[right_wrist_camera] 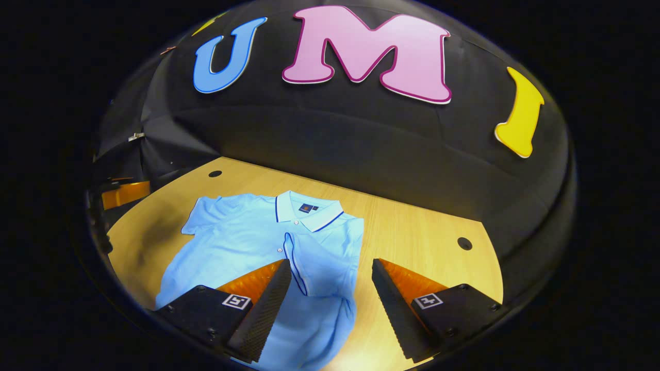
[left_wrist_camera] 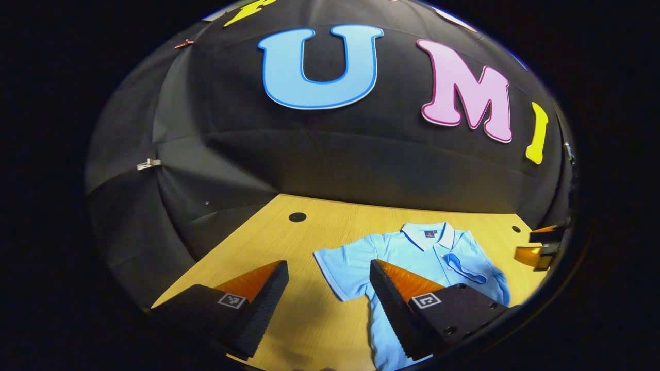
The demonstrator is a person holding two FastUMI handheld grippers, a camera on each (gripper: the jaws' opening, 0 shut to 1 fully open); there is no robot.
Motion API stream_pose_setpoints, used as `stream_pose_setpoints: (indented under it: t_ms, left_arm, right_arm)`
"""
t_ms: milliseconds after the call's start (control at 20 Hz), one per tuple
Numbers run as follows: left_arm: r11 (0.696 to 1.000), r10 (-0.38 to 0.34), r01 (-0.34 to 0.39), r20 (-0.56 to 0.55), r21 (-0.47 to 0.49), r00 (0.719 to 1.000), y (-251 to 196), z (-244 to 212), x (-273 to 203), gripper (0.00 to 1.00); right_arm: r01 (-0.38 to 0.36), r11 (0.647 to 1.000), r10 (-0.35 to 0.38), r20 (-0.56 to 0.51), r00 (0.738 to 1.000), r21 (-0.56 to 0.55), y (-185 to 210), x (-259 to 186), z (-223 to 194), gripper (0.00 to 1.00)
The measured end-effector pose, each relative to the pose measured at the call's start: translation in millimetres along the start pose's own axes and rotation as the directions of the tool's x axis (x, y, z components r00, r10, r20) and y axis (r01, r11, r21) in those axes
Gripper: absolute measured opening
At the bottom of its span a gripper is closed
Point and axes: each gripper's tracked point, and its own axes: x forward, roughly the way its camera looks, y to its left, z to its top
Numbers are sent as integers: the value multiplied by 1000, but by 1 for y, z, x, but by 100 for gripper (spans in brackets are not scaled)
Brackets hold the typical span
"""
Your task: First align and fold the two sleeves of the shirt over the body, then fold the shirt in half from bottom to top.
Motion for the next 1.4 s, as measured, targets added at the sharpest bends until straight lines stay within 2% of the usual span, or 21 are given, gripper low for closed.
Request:
stream_pose_setpoints:
  t_ms: [250, 400, 600, 750, 900, 1000, 1150, 1350, 1400]
  left_arm:
    - [999, -46, 47, -49, 20, 998, -7, -14, 79, 100]
    - [999, -43, 44, -59, 13, 997, -5, -22, 119, 100]
    - [999, -29, 32, -92, 32, 995, 2, -39, 161, 100]
    - [999, -20, 24, -125, 30, 992, 5, -54, 181, 100]
    - [999, 4, 5, -169, 51, 986, 9, -73, 193, 100]
    - [999, -21, 26, -176, 30, 984, 4, -73, 193, 98]
    - [996, -62, 75, -202, 54, 977, -2, -77, 197, 85]
    - [988, -119, 139, -226, 73, 967, -19, -77, 195, 41]
    - [986, -121, 144, -230, 83, 966, -20, -77, 195, 17]
  right_arm:
    - [-1, 996, -1, -16, 1000, -84, -10, -34, -49, 97]
    - [3, 1000, -4, -50, 999, -25, -12, -49, -77, 97]
    - [46, 999, -45, -46, 998, 21, -29, -64, -88, 97]
    - [88, 995, -87, -21, 996, 51, -44, -69, -84, 98]
    - [92, 988, -91, -19, 996, 125, -44, -74, -89, 97]
    - [101, 983, -96, -37, 995, 151, -46, -74, -98, 98]
    - [114, 980, -106, -58, 993, 162, -50, -76, -108, 98]
    - [125, 974, -114, -73, 991, 188, -52, -73, -114, 98]
    - [126, 972, -114, -70, 991, 197, -52, -74, -114, 98]
